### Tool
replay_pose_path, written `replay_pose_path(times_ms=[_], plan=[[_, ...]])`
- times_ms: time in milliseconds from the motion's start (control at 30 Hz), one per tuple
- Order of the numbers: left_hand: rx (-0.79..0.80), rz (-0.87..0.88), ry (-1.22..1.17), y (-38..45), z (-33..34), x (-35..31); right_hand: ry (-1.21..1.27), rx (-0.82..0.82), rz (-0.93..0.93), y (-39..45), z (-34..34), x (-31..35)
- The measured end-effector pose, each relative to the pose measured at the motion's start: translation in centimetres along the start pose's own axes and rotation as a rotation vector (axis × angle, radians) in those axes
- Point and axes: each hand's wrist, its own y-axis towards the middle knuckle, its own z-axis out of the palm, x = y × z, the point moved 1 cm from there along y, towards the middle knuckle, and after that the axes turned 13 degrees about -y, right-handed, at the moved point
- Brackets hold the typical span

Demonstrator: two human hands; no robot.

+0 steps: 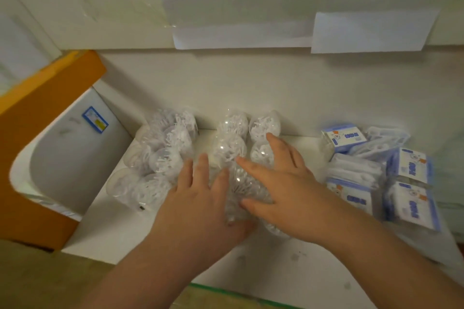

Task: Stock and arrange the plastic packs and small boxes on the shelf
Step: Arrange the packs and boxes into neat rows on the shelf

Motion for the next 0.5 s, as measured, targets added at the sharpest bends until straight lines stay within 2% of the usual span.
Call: replay_pose_path(times_ms=[100,200,400,500], plan=[[0.003,0.06,0.038,0.2,0.5,0.4,0.045,-0.014,0.018,0.1,0.7,0.3],[-0.003,0.11,-0.038,-0.1,0.7,1.3,0.121,-0.054,0.037,-0.2,1.1,0.5],[0.004,0.323,-0.073,-0.2,0.7,2.5,0.21,-0.075,0.109,-1.0,1.8,1.3],[0.009,0.413,-0.111,0.2,0.7,2.9,0.329,-0.206,0.185,-1.1,2.2,2.0]])
